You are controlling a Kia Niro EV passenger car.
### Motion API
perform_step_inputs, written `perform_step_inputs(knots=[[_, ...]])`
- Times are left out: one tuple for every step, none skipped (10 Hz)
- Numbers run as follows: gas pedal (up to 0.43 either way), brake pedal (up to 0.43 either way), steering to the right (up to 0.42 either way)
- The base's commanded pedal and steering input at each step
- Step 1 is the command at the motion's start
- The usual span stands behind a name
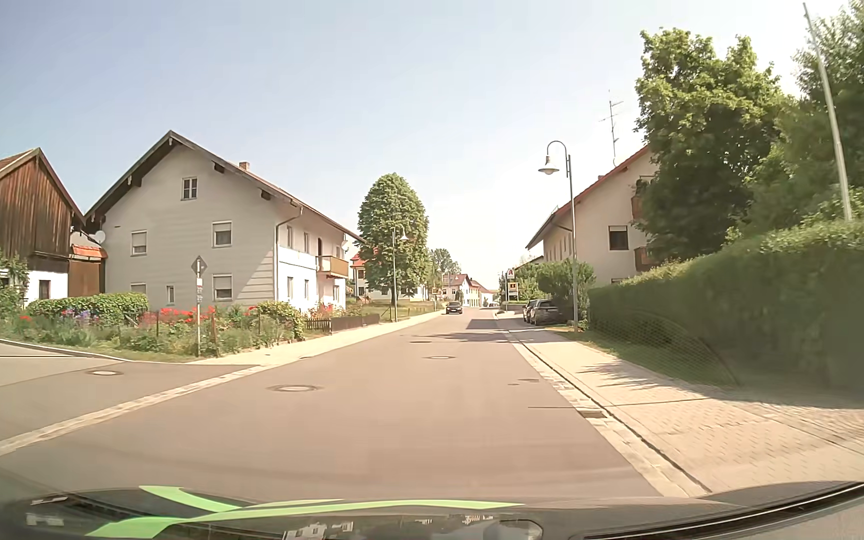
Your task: Follow the waypoints while adhering to traffic rules and regulations
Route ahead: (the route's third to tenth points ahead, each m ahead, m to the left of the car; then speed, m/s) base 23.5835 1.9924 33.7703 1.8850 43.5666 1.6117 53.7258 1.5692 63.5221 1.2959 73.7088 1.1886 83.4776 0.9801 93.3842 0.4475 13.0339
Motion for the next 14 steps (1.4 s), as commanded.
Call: perform_step_inputs(knots=[[0.098,0.0,0.001],[0.098,0.0,0.0],[0.087,0.0,0.0],[0.02,0.0,0.0],[0.0,0.0,0.0],[0.0,0.0,0.0],[0.0,0.0,0.0],[0.0,0.0,-0.001],[0.0,0.0,-0.005],[0.028,0.0,-0.005],[0.028,0.0,-0.004],[0.039,0.0,0.001],[0.059,0.0,0.003],[0.059,0.0,0.003]])
